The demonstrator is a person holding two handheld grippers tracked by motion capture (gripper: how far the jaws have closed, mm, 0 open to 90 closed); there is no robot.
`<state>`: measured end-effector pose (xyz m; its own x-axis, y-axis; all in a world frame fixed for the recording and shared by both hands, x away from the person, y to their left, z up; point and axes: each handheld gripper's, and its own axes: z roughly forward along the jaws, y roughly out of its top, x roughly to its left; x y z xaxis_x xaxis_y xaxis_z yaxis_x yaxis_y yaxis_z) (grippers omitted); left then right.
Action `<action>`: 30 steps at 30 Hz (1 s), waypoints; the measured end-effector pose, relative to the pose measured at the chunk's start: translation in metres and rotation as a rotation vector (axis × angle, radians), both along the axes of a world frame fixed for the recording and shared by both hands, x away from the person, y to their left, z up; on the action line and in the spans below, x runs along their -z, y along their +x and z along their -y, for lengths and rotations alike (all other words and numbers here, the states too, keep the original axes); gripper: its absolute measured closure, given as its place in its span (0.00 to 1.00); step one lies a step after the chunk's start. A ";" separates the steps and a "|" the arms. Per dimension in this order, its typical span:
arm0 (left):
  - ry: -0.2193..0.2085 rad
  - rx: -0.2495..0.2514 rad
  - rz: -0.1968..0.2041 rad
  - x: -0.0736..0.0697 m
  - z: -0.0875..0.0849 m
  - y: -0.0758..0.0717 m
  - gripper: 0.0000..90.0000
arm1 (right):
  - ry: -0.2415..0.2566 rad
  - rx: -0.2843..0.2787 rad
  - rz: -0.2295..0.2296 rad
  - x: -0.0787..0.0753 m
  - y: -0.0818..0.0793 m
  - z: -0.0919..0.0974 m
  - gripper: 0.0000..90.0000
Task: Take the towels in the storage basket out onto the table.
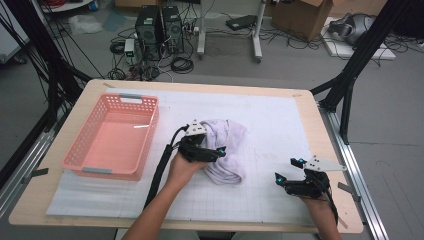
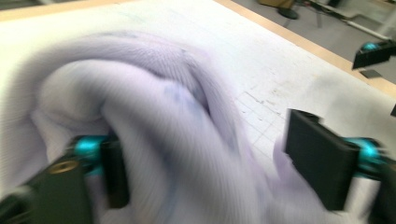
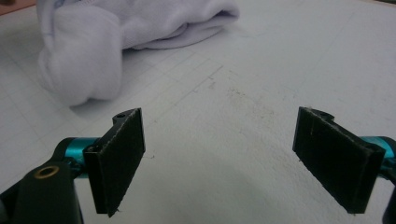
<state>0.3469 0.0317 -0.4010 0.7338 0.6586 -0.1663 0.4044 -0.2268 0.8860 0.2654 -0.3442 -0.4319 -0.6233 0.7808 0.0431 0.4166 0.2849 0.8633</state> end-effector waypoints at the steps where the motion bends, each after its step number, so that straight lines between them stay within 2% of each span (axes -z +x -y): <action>1: -0.008 -0.014 0.029 -0.005 -0.005 -0.004 0.24 | 0.001 0.004 0.003 -0.001 0.000 0.001 0.17; 3: -0.037 -0.027 0.089 -0.012 -0.017 -0.012 0.22 | -0.003 0.009 0.004 -0.001 -0.001 0.000 0.17; 4: -0.045 -0.035 0.102 -0.014 -0.024 -0.015 0.22 | -0.003 0.009 0.004 -0.001 -0.001 0.000 0.17; 6: -0.071 -0.039 0.101 -0.012 -0.035 -0.022 0.22 | -0.002 0.014 0.005 -0.002 -0.002 0.000 0.17; 10: -0.075 -0.049 0.111 0.002 -0.052 -0.034 0.23 | 0.011 0.027 0.008 0.000 0.002 0.000 0.17; 14: -0.098 -0.064 0.120 0.017 -0.065 -0.042 0.23 | 0.015 0.031 0.002 0.001 0.004 0.000 0.17; 18: -0.098 -0.079 0.131 0.022 -0.070 -0.044 0.24 | 0.010 0.032 -0.001 0.001 0.005 -0.002 0.17; 22: -0.134 -0.086 0.138 0.024 -0.077 -0.049 0.25 | 0.018 0.042 0.007 -0.001 0.002 -0.002 0.17; 24: -0.124 -0.080 0.139 0.027 -0.079 -0.052 0.25 | 0.026 0.053 0.007 -0.002 0.001 -0.002 0.17; 30: -0.132 -0.088 0.125 0.029 -0.082 -0.052 0.25 | 0.027 0.059 -0.011 0.001 0.004 -0.003 0.17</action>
<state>0.2953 0.1137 -0.4304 0.6949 0.6995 -0.1668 0.3022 -0.0736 0.9504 0.2695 -0.3411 -0.4326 -0.5759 0.8144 0.0713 0.4412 0.2362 0.8657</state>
